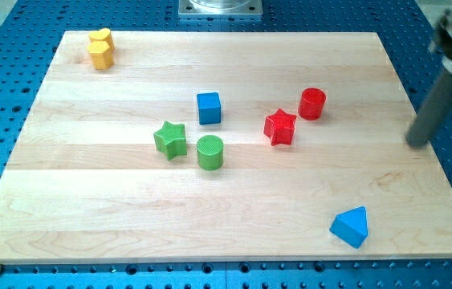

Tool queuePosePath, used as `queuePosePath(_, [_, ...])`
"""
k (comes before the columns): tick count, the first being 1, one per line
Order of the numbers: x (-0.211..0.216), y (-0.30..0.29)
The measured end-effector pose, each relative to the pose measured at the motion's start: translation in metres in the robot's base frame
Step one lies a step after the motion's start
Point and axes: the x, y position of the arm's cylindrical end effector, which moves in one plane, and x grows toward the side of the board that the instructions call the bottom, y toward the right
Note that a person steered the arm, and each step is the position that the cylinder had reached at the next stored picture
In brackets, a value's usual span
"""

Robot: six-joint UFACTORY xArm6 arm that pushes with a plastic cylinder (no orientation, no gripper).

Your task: Place triangle vertically to the red star

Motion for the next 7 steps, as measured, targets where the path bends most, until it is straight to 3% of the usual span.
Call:
queuePosePath(1, [0.074,-0.033])
queuePosePath(4, [0.091,-0.045])
queuePosePath(6, [0.102,-0.135])
queuePosePath(7, [0.103,-0.104])
